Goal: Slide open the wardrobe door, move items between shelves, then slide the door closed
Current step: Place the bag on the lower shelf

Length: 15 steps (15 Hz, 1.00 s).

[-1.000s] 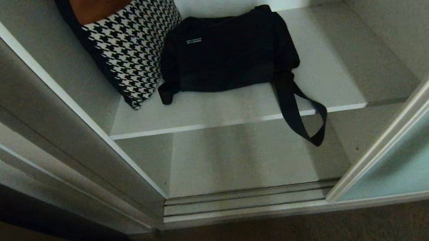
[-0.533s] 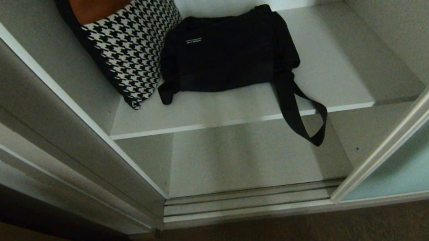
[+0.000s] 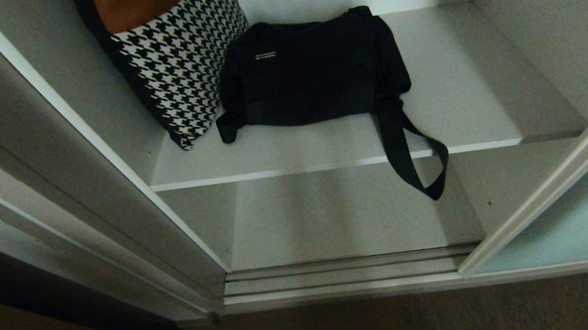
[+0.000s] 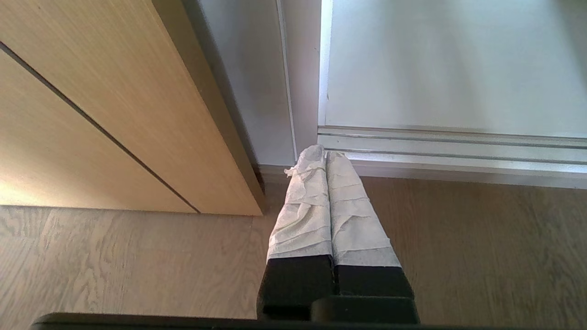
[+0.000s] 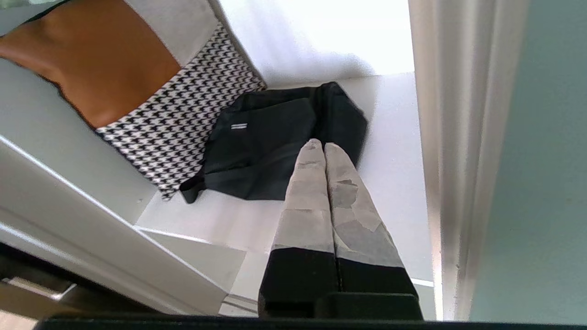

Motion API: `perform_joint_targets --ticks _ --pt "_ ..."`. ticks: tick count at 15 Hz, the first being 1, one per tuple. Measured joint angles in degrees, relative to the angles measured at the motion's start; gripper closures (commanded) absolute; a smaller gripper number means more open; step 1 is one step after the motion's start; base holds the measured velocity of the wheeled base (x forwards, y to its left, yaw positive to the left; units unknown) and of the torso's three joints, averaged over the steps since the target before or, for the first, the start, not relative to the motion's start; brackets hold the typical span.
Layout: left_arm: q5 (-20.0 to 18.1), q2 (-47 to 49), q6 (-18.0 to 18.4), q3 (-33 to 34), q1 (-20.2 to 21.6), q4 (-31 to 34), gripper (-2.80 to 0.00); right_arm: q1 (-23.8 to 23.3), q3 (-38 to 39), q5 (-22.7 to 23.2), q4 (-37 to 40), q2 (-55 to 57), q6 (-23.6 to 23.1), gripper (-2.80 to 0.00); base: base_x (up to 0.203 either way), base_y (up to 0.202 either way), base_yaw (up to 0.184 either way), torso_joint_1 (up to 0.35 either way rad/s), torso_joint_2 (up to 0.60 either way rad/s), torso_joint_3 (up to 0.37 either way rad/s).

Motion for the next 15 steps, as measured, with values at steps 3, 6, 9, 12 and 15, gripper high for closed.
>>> perform_joint_targets --ticks 3,6,9,12,15 --pt "0.0 0.0 0.0 0.0 0.0 0.0 0.0 -1.7 0.1 0.0 0.0 -0.5 0.2 0.0 0.0 0.0 0.0 0.0 0.0 0.0" --pt "0.0 0.0 0.0 0.0 0.0 0.0 0.0 -3.1 0.2 0.0 0.0 -0.9 0.3 0.0 0.0 0.0 0.0 0.0 0.0 0.0" --pt "0.0 0.0 0.0 0.0 0.0 0.0 0.0 -4.0 1.1 -0.5 -0.1 -1.3 0.4 0.0 0.0 0.0 0.0 0.0 0.0 0.0" --pt "0.0 0.0 0.0 0.0 0.0 0.0 0.0 -4.9 1.4 -1.5 -0.3 -1.5 0.4 0.0 0.0 0.0 0.0 0.0 0.0 0.0" --pt "0.0 0.0 0.0 0.0 0.0 0.0 0.0 -6.0 1.3 -2.7 -0.4 -1.5 0.4 0.0 0.0 0.0 0.0 0.0 0.0 0.0"
